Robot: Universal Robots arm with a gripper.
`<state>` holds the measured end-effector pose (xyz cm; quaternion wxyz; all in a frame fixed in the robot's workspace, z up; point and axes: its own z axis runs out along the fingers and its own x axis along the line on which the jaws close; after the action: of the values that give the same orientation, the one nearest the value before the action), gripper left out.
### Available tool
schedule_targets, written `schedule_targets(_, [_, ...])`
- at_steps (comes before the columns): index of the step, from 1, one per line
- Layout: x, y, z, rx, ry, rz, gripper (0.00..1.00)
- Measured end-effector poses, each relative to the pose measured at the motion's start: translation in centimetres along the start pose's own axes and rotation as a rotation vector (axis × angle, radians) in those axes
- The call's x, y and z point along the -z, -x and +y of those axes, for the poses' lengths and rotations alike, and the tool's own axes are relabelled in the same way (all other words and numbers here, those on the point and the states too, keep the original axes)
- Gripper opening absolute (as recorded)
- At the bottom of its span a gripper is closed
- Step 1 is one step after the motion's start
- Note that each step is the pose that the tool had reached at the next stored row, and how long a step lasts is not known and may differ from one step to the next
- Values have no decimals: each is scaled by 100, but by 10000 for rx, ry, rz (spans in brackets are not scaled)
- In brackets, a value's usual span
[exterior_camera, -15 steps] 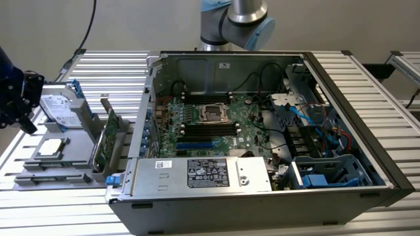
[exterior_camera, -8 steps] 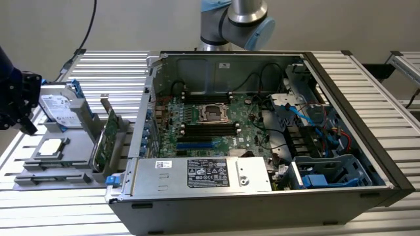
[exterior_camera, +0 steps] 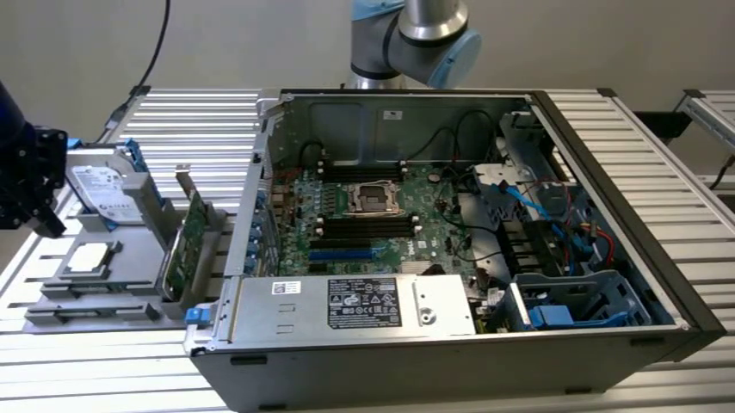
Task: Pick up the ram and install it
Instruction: 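Pick up the ram and move it above insertion slot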
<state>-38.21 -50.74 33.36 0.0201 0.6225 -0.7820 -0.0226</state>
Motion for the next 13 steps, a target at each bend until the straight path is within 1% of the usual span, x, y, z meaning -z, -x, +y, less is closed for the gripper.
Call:
schedule_targets(12, [-28,0,-1,2168,-8,130,11])
schedule_targets(13, [-28,0,1,2256,-8,134,11])
